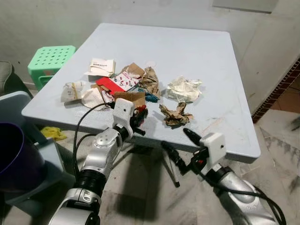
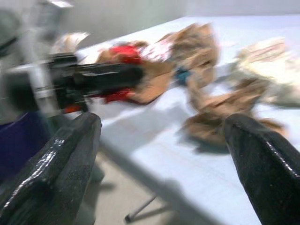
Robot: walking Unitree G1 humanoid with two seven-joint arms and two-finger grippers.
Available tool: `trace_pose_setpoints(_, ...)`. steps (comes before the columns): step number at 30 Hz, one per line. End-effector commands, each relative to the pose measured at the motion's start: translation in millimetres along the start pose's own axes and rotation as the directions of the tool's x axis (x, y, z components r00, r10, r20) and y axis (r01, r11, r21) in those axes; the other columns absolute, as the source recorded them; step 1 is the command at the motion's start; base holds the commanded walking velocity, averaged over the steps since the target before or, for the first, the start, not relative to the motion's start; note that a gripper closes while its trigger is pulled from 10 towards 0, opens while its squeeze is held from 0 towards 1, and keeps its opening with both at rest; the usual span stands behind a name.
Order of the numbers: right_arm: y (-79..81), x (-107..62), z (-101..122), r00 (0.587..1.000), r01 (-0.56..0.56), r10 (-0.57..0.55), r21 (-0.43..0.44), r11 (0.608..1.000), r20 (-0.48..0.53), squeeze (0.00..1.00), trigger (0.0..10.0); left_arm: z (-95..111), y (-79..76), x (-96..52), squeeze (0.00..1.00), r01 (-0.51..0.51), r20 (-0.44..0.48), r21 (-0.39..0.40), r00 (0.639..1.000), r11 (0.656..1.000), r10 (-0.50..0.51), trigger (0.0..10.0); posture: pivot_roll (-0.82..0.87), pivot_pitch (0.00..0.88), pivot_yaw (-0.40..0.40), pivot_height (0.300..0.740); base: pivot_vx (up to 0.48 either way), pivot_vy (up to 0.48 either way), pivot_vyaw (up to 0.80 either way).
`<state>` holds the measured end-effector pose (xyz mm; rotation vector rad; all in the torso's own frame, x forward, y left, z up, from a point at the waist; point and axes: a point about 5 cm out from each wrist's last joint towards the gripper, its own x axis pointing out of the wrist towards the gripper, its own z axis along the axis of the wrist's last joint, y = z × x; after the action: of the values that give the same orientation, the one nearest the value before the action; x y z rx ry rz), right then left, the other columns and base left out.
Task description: Picking trash to rubbish bin
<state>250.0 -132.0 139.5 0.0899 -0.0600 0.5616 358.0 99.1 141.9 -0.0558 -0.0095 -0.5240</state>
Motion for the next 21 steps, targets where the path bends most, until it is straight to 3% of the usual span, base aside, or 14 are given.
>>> trace_pose_setpoints(1,-7.9,1.6,5.0,0.999,0.031,-0.031,-0.007,0.999,0.039,0.0,10.0,10.5,2.8,-1.6,0.0,-0.026,0.036,-0.005,0.999,1.0,0.026,0.0,0.0,0.06,-0.012,0.74,0.0,0.0,0.0)
trace_pose_setpoints(2,-10.0,2.5,5.5,0.998,0.038,-0.038,-0.01,0.999,0.043,0.0,10.0,11.8,2.8,-1.6,0.0,-0.031,0.041,-0.008,0.999,0.999,0.031,0.0,0.01,0.057,-0.013,0.74,0.0,0.0,0.0)
trace_pose_setpoints(3,-12.9,3.8,7.4,0.997,0.053,-0.052,-0.019,0.998,0.06,0.0,10.0,13.3,2.0,-3.0,0.0,-0.035,0.045,0.004,0.998,0.999,0.035,10.0,0.01,0.048,-0.017,0.74,0.0,0.0,0.0)
trace_pose_setpoints(11,-37.9,13.2,8.8,0.975,0.207,-0.199,-0.086,0.975,0.099,0.0,10.0,15.2,5.3,-16.5,0.0,-0.16,0.084,0.032,0.984,0.987,0.157,10.0,0.04,0.0,-0.04,0.74,0.0,0.0,0.0)
trace_pose_setpoints(13,-41.6,14.7,8.5,0.97,0.228,-0.219,-0.085,0.97,0.101,0.0,10.0,18.0,6.7,-21.3,0.0,-0.202,0.126,0.078,0.973,0.976,0.192,10.0,0.04,0.0,-0.041,0.74,0.0,0.0,0.0)
trace_pose_setpoints(18,-54.8,17.6,3.9,0.946,0.322,-0.313,-0.118,0.939,0.086,0.0,10.0,14.0,12.9,-30.7,0.0,-0.279,0.122,0.142,0.957,0.95,0.263,10.0,0.05,0.0,-0.049,0.74,0.0,0.0,0.0)
trace_pose_setpoints(21,-57.6,18.7,2.0,0.938,0.343,-0.334,-0.113,0.933,0.09,0.0,10.0,14.2,18.3,-34.8,0.0,-0.301,0.122,0.101,0.95,0.948,0.289,10.0,0.06,0.0,-0.055,0.74,0.0,0.0,0.0)
